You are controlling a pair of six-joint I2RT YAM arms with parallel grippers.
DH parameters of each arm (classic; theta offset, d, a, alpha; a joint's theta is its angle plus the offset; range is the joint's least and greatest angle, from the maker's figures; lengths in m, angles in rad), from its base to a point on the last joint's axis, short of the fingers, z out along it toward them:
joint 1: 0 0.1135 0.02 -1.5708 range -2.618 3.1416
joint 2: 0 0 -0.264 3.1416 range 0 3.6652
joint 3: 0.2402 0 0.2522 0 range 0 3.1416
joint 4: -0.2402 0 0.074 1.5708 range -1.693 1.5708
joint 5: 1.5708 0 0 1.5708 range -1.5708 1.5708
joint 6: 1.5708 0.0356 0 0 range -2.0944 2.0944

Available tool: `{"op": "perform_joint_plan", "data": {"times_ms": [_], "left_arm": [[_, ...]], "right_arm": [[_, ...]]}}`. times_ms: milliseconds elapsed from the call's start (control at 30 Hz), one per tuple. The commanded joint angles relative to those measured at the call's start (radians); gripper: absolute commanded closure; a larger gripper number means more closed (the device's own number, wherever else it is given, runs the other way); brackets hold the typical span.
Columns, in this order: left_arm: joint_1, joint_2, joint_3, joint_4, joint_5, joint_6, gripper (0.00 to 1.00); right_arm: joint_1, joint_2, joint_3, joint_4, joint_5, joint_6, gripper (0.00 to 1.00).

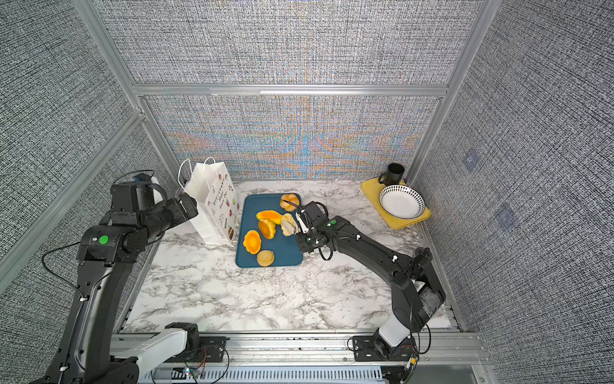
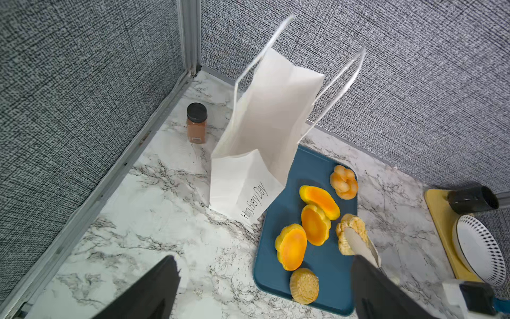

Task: Pack bread into a paper bag
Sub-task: Pick up the fake bread from the plate, then place the fake bread in the paper bag.

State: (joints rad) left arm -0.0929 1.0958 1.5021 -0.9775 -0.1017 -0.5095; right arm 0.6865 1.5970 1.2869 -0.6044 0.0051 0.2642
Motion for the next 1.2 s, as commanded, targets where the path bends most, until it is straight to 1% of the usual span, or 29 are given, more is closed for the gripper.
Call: {"op": "perform_joint_plan", "data": {"times_ms": [0, 133, 267, 333, 400, 467, 533, 600, 633, 700, 733, 767, 833, 1000, 1167], "left_arm": [[0.034, 0.008, -0.002, 0.014, -0.012, -0.043, 0.0], [0.103, 0.062, 0.023, 0.045, 0.073, -0.058, 0.0], [0.162, 0.125, 0.064, 0.054, 0.141, -0.064, 0.0], [0.217, 0.138, 0.056, 0.092, 0.226, -0.083, 0.0], [0.282, 0.166, 0.066, 0.117, 0.338, -0.09, 0.03], [0.333, 0.215, 0.112, 0.091, 0.436, -0.066, 0.05], [0.373, 0.267, 0.166, 0.04, 0.529, -0.011, 0.05], [0.379, 0.29, 0.193, 0.016, 0.564, 0.042, 0.05], [0.38, 0.289, 0.184, 0.035, 0.582, 0.041, 0.05], [0.389, 0.3, 0.153, 0.086, 0.672, 0.029, 0.05], [0.393, 0.317, 0.149, 0.09, 0.729, 0.043, 0.05], [0.394, 0.336, 0.153, 0.071, 0.761, 0.074, 0.05], [0.395, 0.337, 0.136, 0.066, 0.786, 0.115, 0.04], [0.453, 0.362, 0.144, 0.007, 0.737, 0.22, 0.03], [0.501, 0.393, 0.151, 0.009, 0.743, 0.279, 0.03]], "right_arm": [[-0.002, -0.028, 0.043, 0.006, 0.031, -0.026, 1.0], [-0.004, -0.032, 0.156, -0.022, 0.03, -0.044, 1.0], [-0.005, 0.014, 0.322, -0.039, 0.019, -0.066, 1.0], [-0.005, 0.055, 0.419, -0.054, -0.001, -0.069, 1.0], [-0.004, 0.107, 0.527, -0.074, -0.023, -0.071, 1.0], [-0.005, 0.148, 0.617, -0.089, -0.042, -0.072, 1.0], [-0.005, 0.185, 0.69, -0.091, -0.051, -0.074, 1.0], [-0.005, 0.21, 0.737, -0.072, -0.056, -0.074, 1.0], [-0.005, 0.219, 0.755, -0.065, -0.057, -0.076, 1.0], [-0.008, 0.252, 0.808, -0.064, -0.058, -0.081, 1.0], [-0.01, 0.269, 0.837, -0.071, -0.06, -0.083, 1.0], [-0.014, 0.29, 0.874, -0.081, -0.063, -0.086, 1.0], [-0.02, 0.32, 0.937, -0.094, -0.066, -0.088, 1.0], [-0.051, 0.368, 1.048, -0.095, -0.089, -0.073, 1.0], [-0.071, 0.394, 1.078, -0.094, -0.134, -0.053, 1.0]]}}
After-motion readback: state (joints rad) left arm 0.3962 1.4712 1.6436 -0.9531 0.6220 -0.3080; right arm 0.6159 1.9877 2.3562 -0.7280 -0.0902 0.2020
